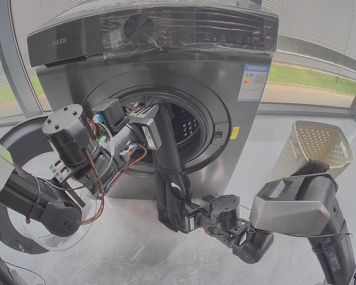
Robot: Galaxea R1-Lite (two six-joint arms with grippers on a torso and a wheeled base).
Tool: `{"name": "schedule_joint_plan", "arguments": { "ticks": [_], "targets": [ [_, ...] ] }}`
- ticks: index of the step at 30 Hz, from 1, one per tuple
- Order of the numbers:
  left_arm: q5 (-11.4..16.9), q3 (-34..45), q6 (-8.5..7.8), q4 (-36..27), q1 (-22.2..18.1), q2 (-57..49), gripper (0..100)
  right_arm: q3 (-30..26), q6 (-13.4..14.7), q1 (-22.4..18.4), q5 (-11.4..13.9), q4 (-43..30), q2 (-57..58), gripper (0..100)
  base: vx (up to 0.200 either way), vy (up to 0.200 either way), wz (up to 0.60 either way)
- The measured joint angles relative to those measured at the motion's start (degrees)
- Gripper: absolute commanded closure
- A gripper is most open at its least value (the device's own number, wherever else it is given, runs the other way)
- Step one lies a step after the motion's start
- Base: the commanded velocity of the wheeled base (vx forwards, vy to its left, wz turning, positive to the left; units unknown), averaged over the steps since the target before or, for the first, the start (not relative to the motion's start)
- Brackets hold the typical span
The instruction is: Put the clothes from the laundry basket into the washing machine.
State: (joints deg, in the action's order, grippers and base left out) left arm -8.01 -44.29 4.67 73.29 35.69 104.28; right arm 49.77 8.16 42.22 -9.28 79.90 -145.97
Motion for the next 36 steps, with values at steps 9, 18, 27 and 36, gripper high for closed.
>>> {"name": "schedule_joint_plan", "arguments": {
  "ticks": [9, 18, 27, 36],
  "targets": [
    [0.68, 3.94, -0.02, 1.73, -1.74, -0.95, 100, -14.88, -0.88, -0.62, 1.80, 0.49, 14.76, 100, 0.000, 0.000, 0.00],
    [2.29, 12.07, 0.20, 2.34, -3.32, -6.07, 100, -28.55, -1.80, -4.29, 5.94, 0.79, 33.67, 100, 0.000, 0.000, 0.00],
    [4.43, 20.15, 0.44, 2.85, -4.22, -12.02, 100, -31.70, -2.04, -8.02, 10.51, 7.80, 41.42, 100, 0.000, 0.000, 0.00],
    [3.89, 21.58, 0.37, 4.50, -5.35, -14.01, 100, -27.17, -1.78, -8.86, 10.01, 9.03, 40.98, 100, 0.000, 0.000, 0.00]
  ]
}}
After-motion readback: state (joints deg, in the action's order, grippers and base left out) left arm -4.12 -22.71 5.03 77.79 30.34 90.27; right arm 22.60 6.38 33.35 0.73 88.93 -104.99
